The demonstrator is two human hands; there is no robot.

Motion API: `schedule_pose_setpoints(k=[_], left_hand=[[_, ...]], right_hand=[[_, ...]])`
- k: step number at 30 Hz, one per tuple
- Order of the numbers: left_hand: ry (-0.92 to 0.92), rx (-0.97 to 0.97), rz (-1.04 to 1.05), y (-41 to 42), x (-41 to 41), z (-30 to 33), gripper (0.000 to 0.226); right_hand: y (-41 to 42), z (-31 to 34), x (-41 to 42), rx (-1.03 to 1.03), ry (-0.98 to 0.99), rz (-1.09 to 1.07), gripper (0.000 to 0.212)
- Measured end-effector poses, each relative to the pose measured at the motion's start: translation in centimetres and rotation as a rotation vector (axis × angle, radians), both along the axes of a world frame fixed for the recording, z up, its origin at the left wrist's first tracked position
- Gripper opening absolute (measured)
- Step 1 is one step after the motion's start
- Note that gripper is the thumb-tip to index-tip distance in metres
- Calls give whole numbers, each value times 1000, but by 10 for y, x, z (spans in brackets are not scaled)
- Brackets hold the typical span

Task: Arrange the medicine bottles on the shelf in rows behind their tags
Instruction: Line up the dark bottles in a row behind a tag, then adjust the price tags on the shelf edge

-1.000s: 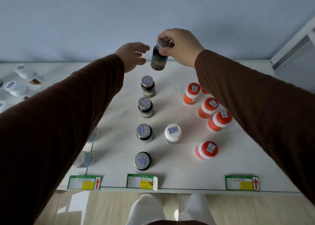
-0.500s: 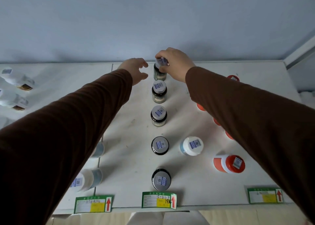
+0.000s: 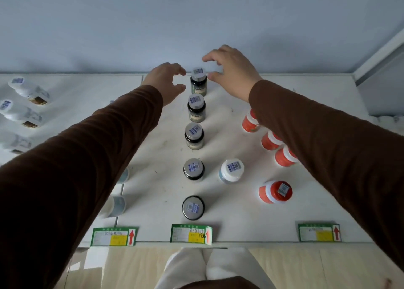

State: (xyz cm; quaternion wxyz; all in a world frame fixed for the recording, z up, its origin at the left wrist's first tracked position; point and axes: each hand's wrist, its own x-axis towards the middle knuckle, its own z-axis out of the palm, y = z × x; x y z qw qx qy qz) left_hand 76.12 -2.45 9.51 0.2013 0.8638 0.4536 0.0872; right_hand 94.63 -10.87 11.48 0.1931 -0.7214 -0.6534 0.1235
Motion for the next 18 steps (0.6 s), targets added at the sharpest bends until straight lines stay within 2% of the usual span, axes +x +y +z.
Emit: schedule_pose_setpoints(k=[11, 18], left_hand=[[-139, 115, -154, -149, -17, 43, 40], [-199, 139, -262, -269, -16, 31, 39]], right_hand=[[-182, 28, -13, 99, 53, -84, 26], [-311, 10, -27, 118, 190, -215, 21]])
